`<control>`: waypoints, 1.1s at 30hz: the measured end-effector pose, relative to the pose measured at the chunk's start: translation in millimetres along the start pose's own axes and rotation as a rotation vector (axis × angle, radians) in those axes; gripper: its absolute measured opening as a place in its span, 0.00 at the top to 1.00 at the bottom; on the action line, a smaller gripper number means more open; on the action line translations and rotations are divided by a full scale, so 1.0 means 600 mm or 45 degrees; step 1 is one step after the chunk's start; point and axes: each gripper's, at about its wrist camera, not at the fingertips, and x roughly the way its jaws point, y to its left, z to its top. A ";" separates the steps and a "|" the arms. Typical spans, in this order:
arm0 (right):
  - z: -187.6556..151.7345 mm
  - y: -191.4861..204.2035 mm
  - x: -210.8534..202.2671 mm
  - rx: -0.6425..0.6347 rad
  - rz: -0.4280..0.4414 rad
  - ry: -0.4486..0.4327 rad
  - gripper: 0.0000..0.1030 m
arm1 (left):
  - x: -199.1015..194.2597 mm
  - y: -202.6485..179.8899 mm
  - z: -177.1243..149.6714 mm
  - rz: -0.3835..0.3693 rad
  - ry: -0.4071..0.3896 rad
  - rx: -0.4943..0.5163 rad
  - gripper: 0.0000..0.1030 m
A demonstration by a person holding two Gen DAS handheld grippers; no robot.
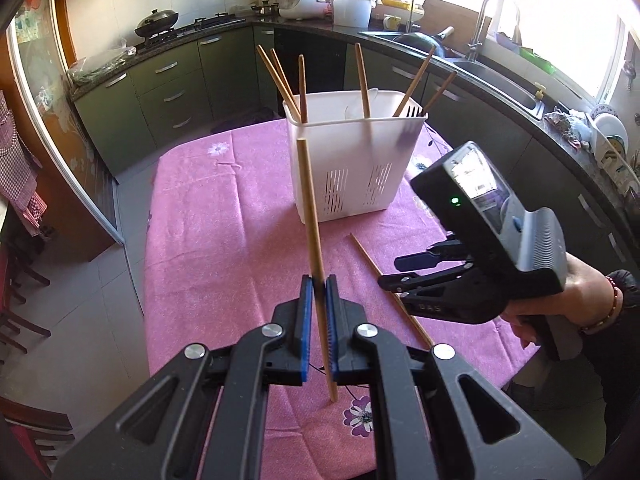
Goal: Organize utensils
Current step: 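Lift the left chopstick upright while the right gripper grasps the last chopstick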
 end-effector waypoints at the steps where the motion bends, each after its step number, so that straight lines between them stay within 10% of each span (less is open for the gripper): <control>1: 0.006 0.004 0.008 -0.006 -0.016 0.021 0.75 | 0.000 0.000 -0.001 -0.002 -0.003 0.005 0.94; 19: 0.030 0.035 0.055 0.005 -0.128 0.076 0.93 | -0.003 0.010 -0.012 0.000 -0.028 0.026 0.93; 33: -0.094 0.016 -0.200 0.038 -0.028 -0.488 0.94 | -0.013 0.006 -0.017 0.013 -0.031 0.017 0.93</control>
